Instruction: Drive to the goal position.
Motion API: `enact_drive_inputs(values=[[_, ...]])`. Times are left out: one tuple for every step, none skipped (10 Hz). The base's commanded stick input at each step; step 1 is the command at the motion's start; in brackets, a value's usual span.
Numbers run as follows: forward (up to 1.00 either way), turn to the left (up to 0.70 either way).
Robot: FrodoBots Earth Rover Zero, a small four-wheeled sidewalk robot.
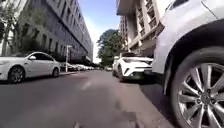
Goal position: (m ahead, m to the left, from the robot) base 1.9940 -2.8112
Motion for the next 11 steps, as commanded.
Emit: enact_drive_inputs(values=[[0.70,0.14],[0.70,0.14],[0.70,0.14],[0.70,0.14],[0.70,0.14],[0.70,0.00],[0.70,0.00],[0.70,0.00],[0.70,0.00],[0.70,0.00],[0.70,0.00]])
